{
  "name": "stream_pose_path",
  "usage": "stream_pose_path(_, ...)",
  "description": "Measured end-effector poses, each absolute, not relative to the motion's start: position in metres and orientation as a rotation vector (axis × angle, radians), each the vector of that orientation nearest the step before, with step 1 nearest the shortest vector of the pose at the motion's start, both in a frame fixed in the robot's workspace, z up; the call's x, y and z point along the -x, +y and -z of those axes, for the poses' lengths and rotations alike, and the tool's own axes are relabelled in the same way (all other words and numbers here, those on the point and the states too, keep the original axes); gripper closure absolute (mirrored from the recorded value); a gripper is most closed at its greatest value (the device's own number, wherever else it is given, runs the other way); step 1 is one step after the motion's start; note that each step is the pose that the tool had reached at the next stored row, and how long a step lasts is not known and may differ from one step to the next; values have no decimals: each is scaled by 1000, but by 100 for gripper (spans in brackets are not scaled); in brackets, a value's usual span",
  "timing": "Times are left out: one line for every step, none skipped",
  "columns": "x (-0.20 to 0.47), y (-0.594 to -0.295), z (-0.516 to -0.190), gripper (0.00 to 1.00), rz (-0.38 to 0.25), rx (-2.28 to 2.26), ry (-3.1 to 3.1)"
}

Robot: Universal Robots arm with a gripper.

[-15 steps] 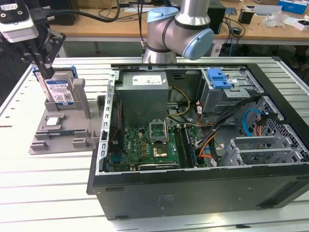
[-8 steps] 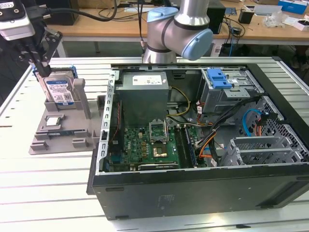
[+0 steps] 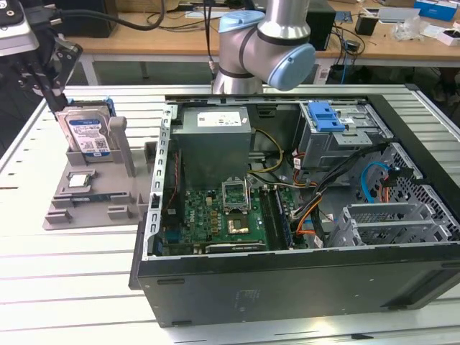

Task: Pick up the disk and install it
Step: 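Reach for the disk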

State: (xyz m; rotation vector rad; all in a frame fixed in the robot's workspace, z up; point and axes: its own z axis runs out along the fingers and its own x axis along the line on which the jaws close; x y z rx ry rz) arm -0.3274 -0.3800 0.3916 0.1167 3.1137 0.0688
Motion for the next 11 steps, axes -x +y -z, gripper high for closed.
stream_pose_path(329, -380, -392, 89, -69, -117, 3114)
stream_pose_path(333, -379, -391, 89, -69, -117, 3114)
stream_pose_path(336, -378, -391, 89, -69, -117, 3114)
stream_pose_path(339, -378, -391, 89, -69, -117, 3114)
stream_pose_path(344, -377, -391, 89, -69, -117, 3114)
stream_pose_path(347, -377, -391, 89, -69, -117, 3114)
stream_pose_path(348, -377, -391, 89, -69, -117, 3114)
stream_pose_path(351, -377, -391, 89, -69, -117, 3114)
stream_pose_path(354, -376, -391, 89, -69, -117, 3114)
stream_pose_path(356, -376, -391, 89, -69, -117, 3114)
stream_pose_path(360, -376, -391, 89, -69, -117, 3114)
